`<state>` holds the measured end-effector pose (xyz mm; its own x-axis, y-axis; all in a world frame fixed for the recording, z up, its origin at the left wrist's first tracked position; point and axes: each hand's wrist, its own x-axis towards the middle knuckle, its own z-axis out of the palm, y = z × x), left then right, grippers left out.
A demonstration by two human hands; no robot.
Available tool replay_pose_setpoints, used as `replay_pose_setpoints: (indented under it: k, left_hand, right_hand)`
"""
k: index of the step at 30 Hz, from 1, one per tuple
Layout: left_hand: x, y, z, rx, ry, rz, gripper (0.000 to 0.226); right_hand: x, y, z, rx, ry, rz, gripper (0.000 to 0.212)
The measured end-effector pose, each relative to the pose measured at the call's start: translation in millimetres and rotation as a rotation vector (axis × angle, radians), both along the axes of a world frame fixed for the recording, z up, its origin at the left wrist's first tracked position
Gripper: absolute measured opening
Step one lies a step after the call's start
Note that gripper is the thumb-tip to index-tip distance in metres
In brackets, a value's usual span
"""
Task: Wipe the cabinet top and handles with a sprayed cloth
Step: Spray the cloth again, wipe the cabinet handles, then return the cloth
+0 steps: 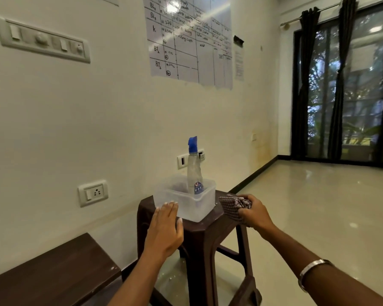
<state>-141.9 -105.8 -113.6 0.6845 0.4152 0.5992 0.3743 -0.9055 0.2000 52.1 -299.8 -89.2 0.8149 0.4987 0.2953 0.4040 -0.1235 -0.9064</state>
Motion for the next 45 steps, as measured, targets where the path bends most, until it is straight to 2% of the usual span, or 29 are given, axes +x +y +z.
replay_pose_setpoints:
  k: [7, 11, 18, 23, 25, 28, 36, 39, 45]
  left_hand:
    - [12.7, 17.7, -0.4, 0.029, -0.011, 0.035, 0.069]
    - [15.9, 30.2, 1.1, 0.022, -0.021, 0.082, 0.064]
    - [25.9, 62.1, 13.5, 0.050, -0.021, 0.126, 0.070]
    - [40.4, 78.3, 30.5, 0.050, -0.038, 0.114, 0.066]
    - [43.8, 81.9, 34.8, 0.053, -0.043, 0.101, 0.065]
    - [44.7, 88.7, 34.7, 0.041, -0.051, 0.094, 0.063]
    - [44.9, 89.4, 38.7, 0.044, -0.028, 0.122, 0.069]
    - [42.2, 82.8, 45.2, 0.036, -0.035, 0.124, 0.064]
    - [33.8, 66.5, 57.4, 0.025, -0.058, 0.109, 0.062]
  right_hand:
    - [40.1, 15.4, 4.3, 0.074, 0.103, -0.092, 0.036]
    - [58.9, 41.4, 3.4, 0.120, 0.189, -0.112, 0.032]
    - [83.3, 97.1, 8.5, 0.309, 0.501, -0.067, 0.038]
    - [98.7, 133.3, -6.1, 0.313, 0.592, -0.025, 0.047]
    - [99.1, 141.8, -10.3, 0.313, 0.565, -0.039, 0.048]
    - [98.5, 141.8, -5.5, 0.351, 0.419, -0.084, 0.045]
    - [73.3, 117.2, 61.5, 0.564, 0.164, -0.030, 0.037]
    - [62.0, 103.1, 75.8, 0.518, 0.058, -0.028, 0.031]
    - [30.9, 81.3, 91.6, 0.352, -0.140, 0.119, 0.034]
